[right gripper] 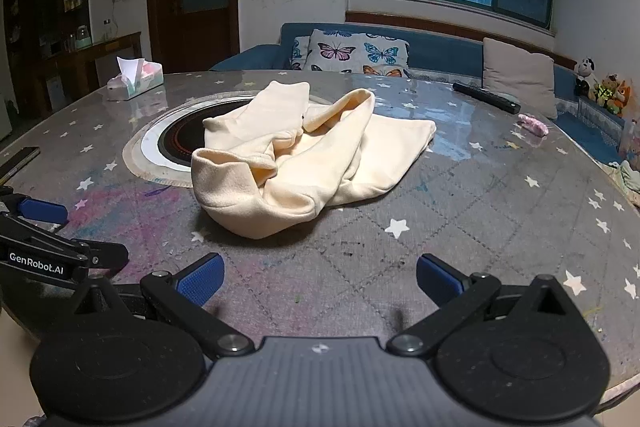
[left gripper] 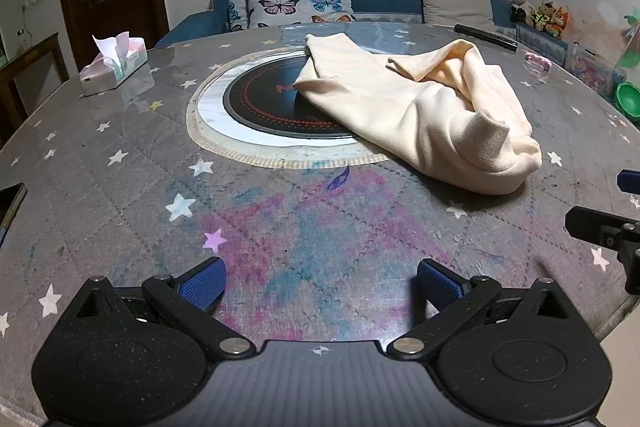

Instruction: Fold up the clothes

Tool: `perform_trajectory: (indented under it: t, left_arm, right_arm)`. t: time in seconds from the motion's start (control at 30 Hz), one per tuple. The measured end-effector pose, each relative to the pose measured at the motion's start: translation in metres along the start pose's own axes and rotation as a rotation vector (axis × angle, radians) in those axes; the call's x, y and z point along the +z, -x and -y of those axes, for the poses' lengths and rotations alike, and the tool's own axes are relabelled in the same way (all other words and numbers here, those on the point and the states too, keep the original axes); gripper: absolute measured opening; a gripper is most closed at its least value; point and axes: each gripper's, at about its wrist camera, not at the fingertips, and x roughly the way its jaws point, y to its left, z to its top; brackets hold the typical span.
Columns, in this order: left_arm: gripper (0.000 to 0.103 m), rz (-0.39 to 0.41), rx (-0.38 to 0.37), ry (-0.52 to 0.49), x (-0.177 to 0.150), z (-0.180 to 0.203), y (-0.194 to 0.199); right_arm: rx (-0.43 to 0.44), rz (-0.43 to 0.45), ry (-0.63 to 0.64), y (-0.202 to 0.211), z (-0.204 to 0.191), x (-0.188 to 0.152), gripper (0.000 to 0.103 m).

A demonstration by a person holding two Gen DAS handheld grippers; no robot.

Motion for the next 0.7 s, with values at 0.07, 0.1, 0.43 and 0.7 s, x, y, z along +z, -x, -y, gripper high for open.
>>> perform_trajectory:
  t: [0.07,0.1,0.43,0.7]
  left_arm:
    - [0.103,-0.001,0.000,0.002,0.000,0.000,-0.001]
    - [0.103,-0.002,-0.001,0.002,0.001,0.000,-0.001]
    - [0.103,-0.008,0.007,0.005,0.007,-0.001,-0.002]
    - [0.103,-0.002,0.011,0.011,0.015,-0.003,-0.006]
  right_arm:
    - [0.002,-0.002,-0.003,0.000,0.000,0.000,0.103]
    - [0.003,-0.003,-0.003,0.001,0.000,-0.001,0.103]
    - [0.009,-0.008,-0.010,-0.002,0.003,0.005,0.103]
    - [0.009,-0.010,-0.013,-0.007,0.007,0.012,0.103]
